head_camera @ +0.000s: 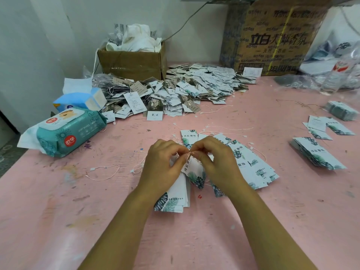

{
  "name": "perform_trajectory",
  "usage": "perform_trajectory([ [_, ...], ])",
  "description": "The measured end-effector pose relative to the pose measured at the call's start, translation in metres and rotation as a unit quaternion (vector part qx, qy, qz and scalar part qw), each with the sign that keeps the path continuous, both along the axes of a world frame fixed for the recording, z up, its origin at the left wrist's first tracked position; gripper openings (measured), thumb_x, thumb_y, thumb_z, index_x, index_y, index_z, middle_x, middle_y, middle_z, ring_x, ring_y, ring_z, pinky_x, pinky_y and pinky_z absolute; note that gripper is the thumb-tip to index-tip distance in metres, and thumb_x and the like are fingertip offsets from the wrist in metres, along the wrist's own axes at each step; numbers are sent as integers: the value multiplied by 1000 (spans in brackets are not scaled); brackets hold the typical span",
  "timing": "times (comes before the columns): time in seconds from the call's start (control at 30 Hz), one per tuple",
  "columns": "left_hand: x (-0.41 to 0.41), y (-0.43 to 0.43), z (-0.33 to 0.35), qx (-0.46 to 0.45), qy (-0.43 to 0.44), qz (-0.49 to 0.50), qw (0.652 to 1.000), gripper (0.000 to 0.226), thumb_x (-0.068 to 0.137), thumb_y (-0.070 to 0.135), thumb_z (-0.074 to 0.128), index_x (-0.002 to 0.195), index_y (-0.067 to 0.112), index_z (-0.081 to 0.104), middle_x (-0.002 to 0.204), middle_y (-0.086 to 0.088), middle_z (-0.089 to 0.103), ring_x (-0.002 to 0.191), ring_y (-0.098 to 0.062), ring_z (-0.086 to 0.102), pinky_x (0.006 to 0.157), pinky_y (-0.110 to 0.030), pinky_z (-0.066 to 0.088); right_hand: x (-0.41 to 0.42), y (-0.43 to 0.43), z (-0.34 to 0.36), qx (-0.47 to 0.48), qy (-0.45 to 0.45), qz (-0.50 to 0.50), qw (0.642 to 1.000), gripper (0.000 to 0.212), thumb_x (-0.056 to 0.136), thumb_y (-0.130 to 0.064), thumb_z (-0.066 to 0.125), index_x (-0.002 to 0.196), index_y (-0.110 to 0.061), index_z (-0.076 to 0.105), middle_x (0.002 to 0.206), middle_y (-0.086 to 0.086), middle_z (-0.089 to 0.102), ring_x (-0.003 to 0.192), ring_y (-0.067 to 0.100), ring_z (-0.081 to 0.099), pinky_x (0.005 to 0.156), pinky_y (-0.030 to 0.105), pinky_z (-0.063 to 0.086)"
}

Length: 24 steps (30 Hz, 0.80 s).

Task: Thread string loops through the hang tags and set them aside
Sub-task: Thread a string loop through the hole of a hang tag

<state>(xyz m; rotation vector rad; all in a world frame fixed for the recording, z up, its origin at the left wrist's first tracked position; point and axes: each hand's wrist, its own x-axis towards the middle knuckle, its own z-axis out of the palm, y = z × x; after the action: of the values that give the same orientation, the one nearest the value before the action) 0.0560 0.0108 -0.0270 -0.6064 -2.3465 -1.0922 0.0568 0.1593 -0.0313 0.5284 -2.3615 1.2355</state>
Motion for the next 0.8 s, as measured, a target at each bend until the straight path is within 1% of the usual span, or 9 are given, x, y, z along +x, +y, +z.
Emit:
perform_trajectory([
  [0.1,0,-1,0,2,1,-1,1000,15,76,19,63,80,7,71,71,16,49,73,-12,44,72,-30,33,0,0,0,-12,1,3,1000,5,81,-2,66,84,-5,68,77,-6,57,75,-7,52,67,5,37],
  [0.23,0,-1,0,8,-1,4,1000,14,74,20,63,79,9,71,68,24,45,74,-12,44,72,-30,33,0,1,-1,-13,-1,13,1000,5,81,-4,67,85,-6,69,77,-6,60,75,-4,54,67,7,40],
  [0.3,0,-2,0,9,-1,-1,1000,14,74,19,63,79,9,72,68,26,45,74,-11,44,73,-30,33,0,1,-1,-26,-13,15,999,6,80,-4,68,84,-8,69,76,-10,60,75,-5,55,68,8,41],
  [0.37,0,-2,0,10,-3,-9,1000,13,74,19,63,78,9,72,68,24,46,73,-7,43,73,-31,33,1,1,0,-62,-40,20,997,14,79,-3,70,82,-17,67,75,-14,60,73,-4,56,67,9,43],
  [0.43,0,-3,0,8,-4,-20,1000,12,73,18,63,77,10,72,69,22,49,74,-6,44,73,-32,33,2,1,2,-102,-68,23,992,27,76,-2,72,78,-27,62,72,-13,62,68,-1,56,67,13,46],
  [0.57,0,-6,0,-19,-2,-32,999,11,74,19,64,76,12,71,73,7,64,78,-15,48,74,-32,32,2,2,5,-128,-103,37,986,28,73,1,73,70,-25,64,64,-10,63,63,8,57,65,25,49],
  [0.6,0,-6,0,-21,-2,-33,999,11,74,20,64,76,12,71,75,7,64,78,-15,49,74,-30,31,2,2,6,-135,-112,44,983,27,72,1,73,69,-24,64,62,-10,63,62,7,57,64,23,48],
  [0.7,-1,-7,-1,-19,-4,-33,999,12,73,23,66,76,14,72,76,17,59,80,-14,49,77,-27,31,3,3,8,-154,-135,75,976,25,72,4,72,69,-20,66,58,-12,63,59,3,57,63,16,46],
  [0.8,-2,-8,-1,-12,-8,-35,999,10,71,24,68,75,15,73,76,21,57,80,-14,49,80,-27,30,3,3,8,-165,-149,97,970,26,73,8,70,68,-18,66,57,-11,62,58,3,56,62,14,45],
])
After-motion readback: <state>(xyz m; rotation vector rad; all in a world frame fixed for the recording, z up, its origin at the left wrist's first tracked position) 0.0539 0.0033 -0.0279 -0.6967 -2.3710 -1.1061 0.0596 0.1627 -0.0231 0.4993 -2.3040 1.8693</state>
